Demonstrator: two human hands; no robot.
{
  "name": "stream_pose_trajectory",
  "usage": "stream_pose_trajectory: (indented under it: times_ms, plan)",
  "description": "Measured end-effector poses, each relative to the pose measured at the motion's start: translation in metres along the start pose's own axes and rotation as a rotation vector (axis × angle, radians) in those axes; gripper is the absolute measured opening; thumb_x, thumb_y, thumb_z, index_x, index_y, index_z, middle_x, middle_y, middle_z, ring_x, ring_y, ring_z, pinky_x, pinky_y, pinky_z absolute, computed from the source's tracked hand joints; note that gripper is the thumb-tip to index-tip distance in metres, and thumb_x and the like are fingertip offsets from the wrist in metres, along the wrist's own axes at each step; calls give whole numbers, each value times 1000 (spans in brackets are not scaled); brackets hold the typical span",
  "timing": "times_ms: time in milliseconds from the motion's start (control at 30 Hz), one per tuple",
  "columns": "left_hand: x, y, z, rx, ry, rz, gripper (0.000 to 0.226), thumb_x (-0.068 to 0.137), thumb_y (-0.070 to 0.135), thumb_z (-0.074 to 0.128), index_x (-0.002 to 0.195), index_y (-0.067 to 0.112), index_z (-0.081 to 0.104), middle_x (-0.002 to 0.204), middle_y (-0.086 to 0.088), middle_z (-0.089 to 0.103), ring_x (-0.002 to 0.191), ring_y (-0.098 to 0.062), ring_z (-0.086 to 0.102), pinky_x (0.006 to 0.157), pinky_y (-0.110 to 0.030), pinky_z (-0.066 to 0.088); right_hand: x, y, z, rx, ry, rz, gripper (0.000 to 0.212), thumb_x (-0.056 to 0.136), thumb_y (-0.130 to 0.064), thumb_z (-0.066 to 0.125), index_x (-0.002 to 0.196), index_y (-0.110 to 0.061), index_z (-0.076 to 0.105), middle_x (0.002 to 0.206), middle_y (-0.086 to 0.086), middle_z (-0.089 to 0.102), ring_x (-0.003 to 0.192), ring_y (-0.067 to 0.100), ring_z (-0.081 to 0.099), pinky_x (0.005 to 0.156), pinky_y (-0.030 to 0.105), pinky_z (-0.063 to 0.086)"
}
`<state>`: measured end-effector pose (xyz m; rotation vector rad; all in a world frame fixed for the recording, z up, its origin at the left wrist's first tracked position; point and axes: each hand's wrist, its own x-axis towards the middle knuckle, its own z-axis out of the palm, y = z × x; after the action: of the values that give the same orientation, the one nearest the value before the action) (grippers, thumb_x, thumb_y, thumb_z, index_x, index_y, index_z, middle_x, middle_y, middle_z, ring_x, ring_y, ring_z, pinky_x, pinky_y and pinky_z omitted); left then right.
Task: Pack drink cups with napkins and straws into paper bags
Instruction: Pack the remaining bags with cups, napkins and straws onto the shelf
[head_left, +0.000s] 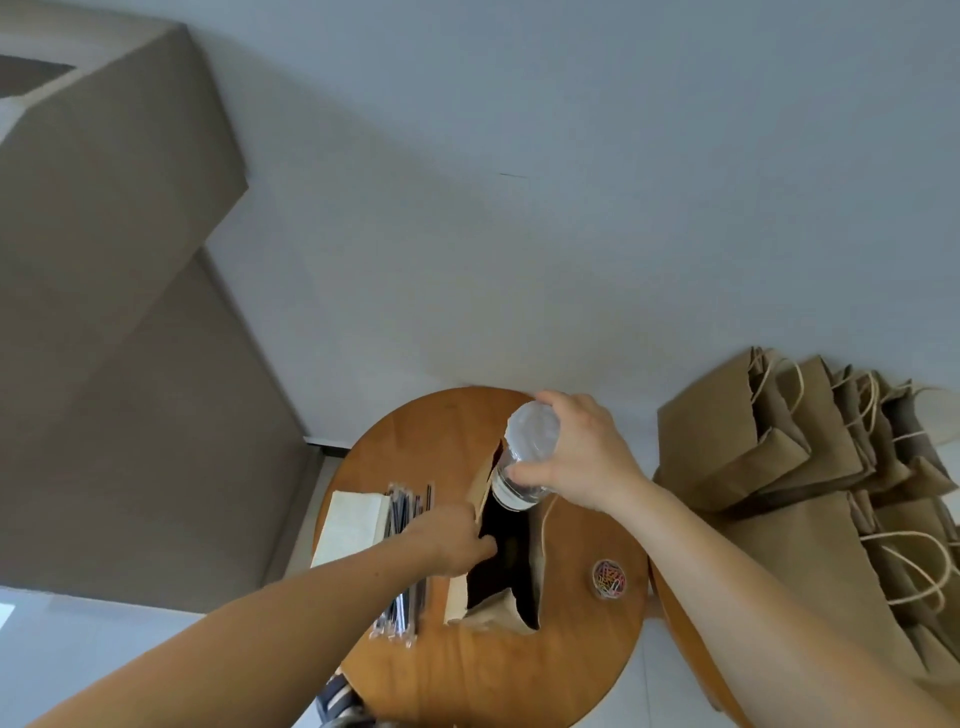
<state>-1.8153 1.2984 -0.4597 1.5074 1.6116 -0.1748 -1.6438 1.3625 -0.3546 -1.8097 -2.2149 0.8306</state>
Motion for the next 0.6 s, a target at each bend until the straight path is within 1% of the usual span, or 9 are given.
stream_pose_trajectory:
  times_ms: [67,133,200,300,367,400,467,533,600]
  plan:
    - [2,-2,3,-126,-15,-77,35,96,38,45,91,8,62,79,-12,73,65,-19,73,78,-36,61,-8,1,3,-12,-30,-39,103,54,-59,75,144,-35,33,140,-10,37,128,17,36,99,38,42]
    - [1,-3,3,-243,-56,-136,35,100,29,37,93,4,61,72,-15,72,57,-18,72,73,-31,61,-16,3,8,-32,-74,-86,102,55,-60,74,144,-37,31,141,-12,35,129,15,34,100,39,43]
    - [-2,-4,2,-315,-47,-161,35,102,25,35,94,2,61,69,-15,72,56,-19,72,68,-28,59,-22,5,16,-77,-123,-140,100,58,-58,75,144,-38,30,143,-13,32,131,14,31,101,38,43]
    - [-6,-5,1,-385,-24,-185,35,104,22,36,95,0,63,62,-12,71,58,-19,72,68,-27,60,-27,7,33,-208,-216,-238,97,62,-57,75,144,-38,27,144,-12,29,132,14,29,98,33,44]
    - [-9,-7,2,-424,-11,-200,33,104,19,37,88,3,60,57,-10,68,57,-19,72,57,-25,59,-29,12,48,-294,-259,-285,94,64,-57,74,143,-37,26,143,-9,29,130,16,30,95,31,45]
    - [-10,-9,3,-449,-11,-216,31,104,18,38,87,4,59,54,-9,68,55,-18,72,52,-22,56,-29,15,54,-332,-273,-294,93,66,-58,73,143,-37,25,143,-8,29,130,17,32,94,30,46]
    - [-12,-13,5,-517,16,-244,27,103,18,40,89,5,59,55,-7,67,52,-18,71,48,-19,53,-30,21,67,-405,-299,-288,92,67,-61,71,143,-37,25,144,-5,31,130,19,35,93,30,46]
    - [-12,-17,10,-571,67,-252,24,102,19,43,87,8,58,57,-6,65,52,-19,71,46,-19,52,-28,27,77,-476,-341,-256,93,67,-64,68,143,-34,25,143,-2,34,129,22,38,95,33,46]
    - [-12,-20,16,-600,72,-261,24,102,21,43,87,9,57,56,-7,65,53,-20,71,46,-19,53,-24,31,88,-514,-378,-186,94,67,-64,69,143,-30,26,142,3,37,128,27,41,96,36,47]
